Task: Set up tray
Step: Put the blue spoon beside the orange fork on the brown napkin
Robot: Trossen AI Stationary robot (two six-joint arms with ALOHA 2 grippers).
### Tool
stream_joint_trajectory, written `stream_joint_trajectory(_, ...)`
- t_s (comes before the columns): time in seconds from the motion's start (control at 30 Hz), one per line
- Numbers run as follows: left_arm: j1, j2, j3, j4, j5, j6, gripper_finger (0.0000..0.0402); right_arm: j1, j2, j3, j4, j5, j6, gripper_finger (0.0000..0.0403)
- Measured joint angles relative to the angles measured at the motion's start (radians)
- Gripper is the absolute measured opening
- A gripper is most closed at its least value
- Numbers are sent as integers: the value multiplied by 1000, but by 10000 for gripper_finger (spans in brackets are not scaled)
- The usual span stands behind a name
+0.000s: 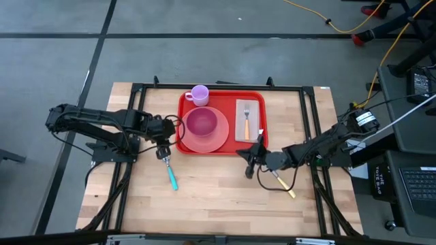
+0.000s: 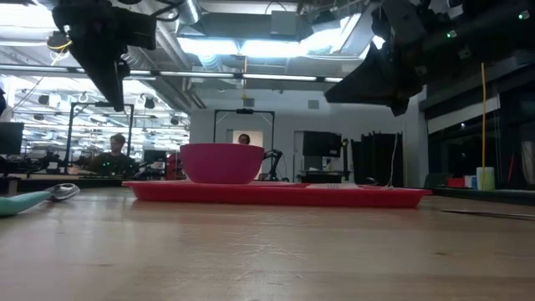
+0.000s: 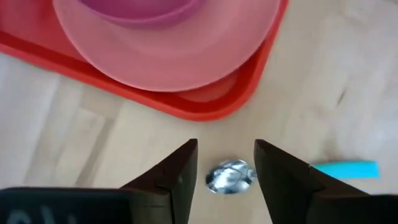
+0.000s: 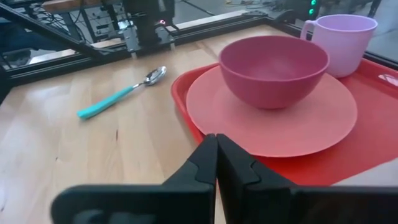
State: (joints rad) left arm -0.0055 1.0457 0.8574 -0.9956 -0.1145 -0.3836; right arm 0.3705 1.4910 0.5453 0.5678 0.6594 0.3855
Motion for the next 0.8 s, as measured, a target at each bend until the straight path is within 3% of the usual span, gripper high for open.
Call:
stream_joint_trajectory(0.27,3,6,0,0,60,-100,149,-8,0,0,0,0,-1,8)
stream_joint_trajectory(0.47,67,28,0,-18,131,-152,155,-25,0,0,4,0,-5,8)
stream_joint_trajectory(0.8,228,153,0,-133,225,3,157,-55,0,1,3,-51,-24,8)
